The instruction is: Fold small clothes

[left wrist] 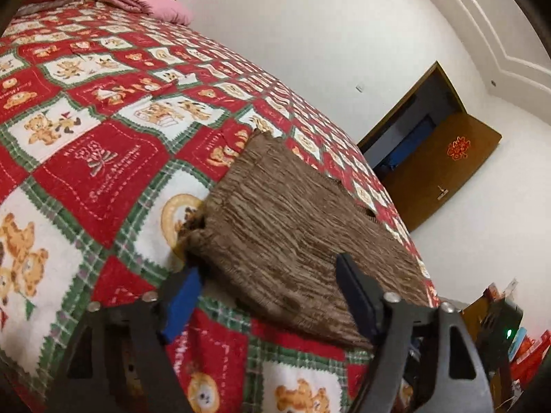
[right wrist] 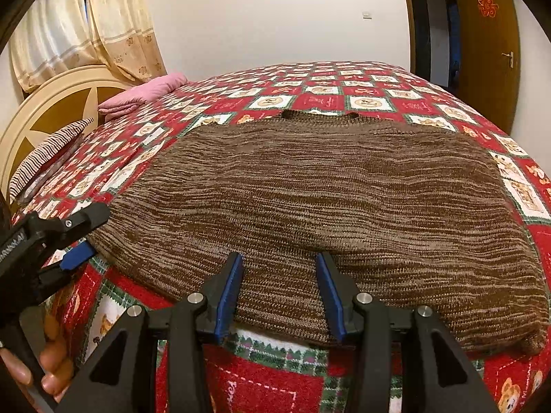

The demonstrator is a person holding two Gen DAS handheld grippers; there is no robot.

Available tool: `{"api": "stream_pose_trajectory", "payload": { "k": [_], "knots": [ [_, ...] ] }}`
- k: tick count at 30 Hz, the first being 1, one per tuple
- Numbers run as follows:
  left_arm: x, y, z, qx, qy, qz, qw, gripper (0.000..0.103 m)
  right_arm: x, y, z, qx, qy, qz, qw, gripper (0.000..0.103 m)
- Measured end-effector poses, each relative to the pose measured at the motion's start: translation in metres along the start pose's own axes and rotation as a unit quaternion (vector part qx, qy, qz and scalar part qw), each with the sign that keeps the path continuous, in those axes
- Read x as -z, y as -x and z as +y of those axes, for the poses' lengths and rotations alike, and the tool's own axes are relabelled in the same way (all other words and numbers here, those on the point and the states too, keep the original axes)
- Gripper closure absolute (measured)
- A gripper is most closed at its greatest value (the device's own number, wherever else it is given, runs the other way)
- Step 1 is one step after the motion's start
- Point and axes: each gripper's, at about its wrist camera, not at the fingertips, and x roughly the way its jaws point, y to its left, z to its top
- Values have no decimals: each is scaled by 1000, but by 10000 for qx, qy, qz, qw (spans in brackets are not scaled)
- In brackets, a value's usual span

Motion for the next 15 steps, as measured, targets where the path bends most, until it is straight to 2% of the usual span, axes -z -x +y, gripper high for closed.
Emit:
{"api": "stream_pose_trajectory", "payload": {
  "k": [3,7,9,11,12,13,15],
  "knots": [
    [-8,-10,-6,-62,159,-48,9998,9,0,0,0,4,3,-1,10000,57],
    [-15,-19,-7,-232,390,-125,9989,13,0,1,0,13,11,-2,10000,57],
    [-14,-17,-5,-284,489,-137,9983,35,0,1,1,29,25,4,10000,57],
    [-12,-16,-1,-294,482,-71,9984,49,-4,2,3,76,42,94,9999,58],
    [-10,-16,1,-323,423,-63,9986,54,-7,3,4,64,53,83,9999,66],
    [-9,-15,1,-355,364,-62,9987,56,-11,6,6,-2,73,17,10000,70],
    [-8,-14,1,-386,349,-62,9986,56,-18,10,10,-3,70,-116,9999,70]
  ]
}}
